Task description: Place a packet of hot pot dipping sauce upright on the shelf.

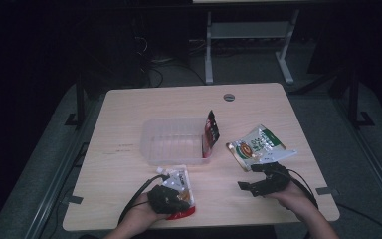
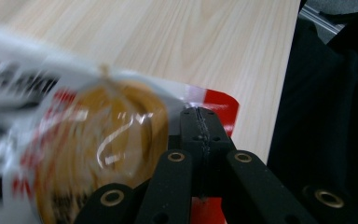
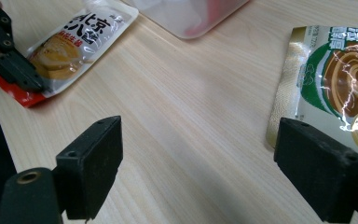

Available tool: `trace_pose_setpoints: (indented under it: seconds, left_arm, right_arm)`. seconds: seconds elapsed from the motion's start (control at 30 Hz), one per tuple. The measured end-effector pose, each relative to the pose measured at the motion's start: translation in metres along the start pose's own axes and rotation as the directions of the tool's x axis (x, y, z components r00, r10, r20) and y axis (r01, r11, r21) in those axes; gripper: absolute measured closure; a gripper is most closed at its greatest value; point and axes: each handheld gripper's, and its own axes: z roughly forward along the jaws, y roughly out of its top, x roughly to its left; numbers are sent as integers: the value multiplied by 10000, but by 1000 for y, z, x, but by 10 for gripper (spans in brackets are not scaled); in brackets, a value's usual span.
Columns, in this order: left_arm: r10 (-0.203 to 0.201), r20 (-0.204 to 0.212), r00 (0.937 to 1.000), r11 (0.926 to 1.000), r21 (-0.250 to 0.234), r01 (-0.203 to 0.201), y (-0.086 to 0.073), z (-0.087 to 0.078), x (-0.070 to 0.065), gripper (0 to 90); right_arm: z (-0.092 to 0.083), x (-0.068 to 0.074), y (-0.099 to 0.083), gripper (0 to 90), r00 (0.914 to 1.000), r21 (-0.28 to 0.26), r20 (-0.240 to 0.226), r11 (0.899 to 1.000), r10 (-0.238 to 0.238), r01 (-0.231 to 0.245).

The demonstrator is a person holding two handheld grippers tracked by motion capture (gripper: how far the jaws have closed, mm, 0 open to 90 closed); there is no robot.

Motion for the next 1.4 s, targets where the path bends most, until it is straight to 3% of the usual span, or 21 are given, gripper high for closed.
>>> trace_pose_setpoints:
  seconds: [0.33,0.57,0.87,1.03,1.4]
  left_arm:
    - [-755,-1,9971,9971,85,755,-31,-26,9,899]
    - [-986,-415,9943,9949,183,994,-45,-40,14,899]
    - [-1393,-1074,9844,9900,87,1411,-57,-57,33,899]
    - [-1575,-1161,9807,9875,-87,1576,-58,-58,42,899]
    - [-1004,-1117,9887,9949,10,1012,-35,-43,48,899]
  right_arm:
    - [2,0,0,149,10000,20,-5,10000,2,-2]
    - [3,0,1,149,10000,99,-23,9999,21,-21]
    - [5,0,2,148,10000,117,-61,9999,19,-19]
    - [7,0,2,149,9999,129,-127,9999,-34,36]
    - [10,6,7,148,9990,142,-435,9999,98,-92]
